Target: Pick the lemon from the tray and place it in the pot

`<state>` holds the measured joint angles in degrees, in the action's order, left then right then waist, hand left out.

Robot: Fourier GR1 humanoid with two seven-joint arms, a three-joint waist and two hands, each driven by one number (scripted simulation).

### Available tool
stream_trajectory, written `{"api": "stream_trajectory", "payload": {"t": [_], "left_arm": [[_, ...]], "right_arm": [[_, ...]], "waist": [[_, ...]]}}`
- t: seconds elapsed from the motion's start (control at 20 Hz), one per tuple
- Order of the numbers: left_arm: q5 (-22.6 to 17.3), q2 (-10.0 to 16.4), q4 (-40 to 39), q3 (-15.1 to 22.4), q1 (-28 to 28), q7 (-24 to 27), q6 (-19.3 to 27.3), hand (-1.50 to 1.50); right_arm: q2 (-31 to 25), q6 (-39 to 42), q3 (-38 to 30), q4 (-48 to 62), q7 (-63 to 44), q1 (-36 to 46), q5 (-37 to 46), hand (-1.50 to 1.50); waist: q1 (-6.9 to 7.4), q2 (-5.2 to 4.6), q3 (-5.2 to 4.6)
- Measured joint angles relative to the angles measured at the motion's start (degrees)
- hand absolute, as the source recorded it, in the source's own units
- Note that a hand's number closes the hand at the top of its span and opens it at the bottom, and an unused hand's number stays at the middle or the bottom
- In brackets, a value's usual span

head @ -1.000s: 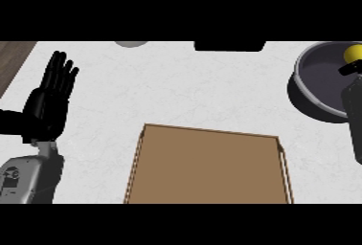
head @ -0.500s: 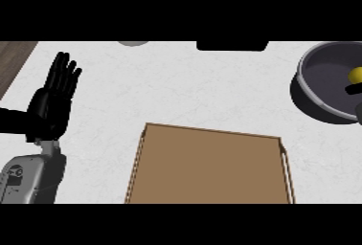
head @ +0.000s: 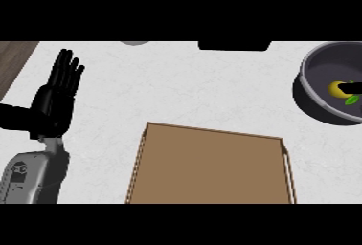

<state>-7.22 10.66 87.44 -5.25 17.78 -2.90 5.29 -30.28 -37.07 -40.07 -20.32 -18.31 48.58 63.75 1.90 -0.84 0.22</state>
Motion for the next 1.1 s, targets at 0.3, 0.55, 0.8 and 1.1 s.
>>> {"api": "stream_trajectory", "payload": {"t": [0.3,0.55,0.8,1.1], "left_arm": [[0.11,-0.21,0.42,-0.05,-0.46,-0.29,0.21,0.0],[-0.14,0.17,0.61,-0.72,-0.69,-0.47,0.07,0.0],[-0.06,0.36,0.23,-1.31,-1.47,0.03,-0.11,0.0],[-0.02,0.34,-0.6,-2.04,-1.73,1.05,-0.2,0.0]], "right_arm": [[1.03,-5.43,-4.61,-2.91,8.67,1.36,-8.22,-1.5],[1.71,-7.64,-9.41,-6.53,14.54,0.93,-16.95,-1.5],[3.75,-7.91,-12.22,-12.86,22.12,-3.18,-25.78,-1.5],[5.13,-3.63,-14.05,-23.44,27.79,-11.33,-35.36,-1.5]], "waist": [[-0.33,0.24,-0.04],[-0.98,0.49,-0.07],[-1.7,0.77,-0.15],[-2.35,0.99,-0.21]]}}
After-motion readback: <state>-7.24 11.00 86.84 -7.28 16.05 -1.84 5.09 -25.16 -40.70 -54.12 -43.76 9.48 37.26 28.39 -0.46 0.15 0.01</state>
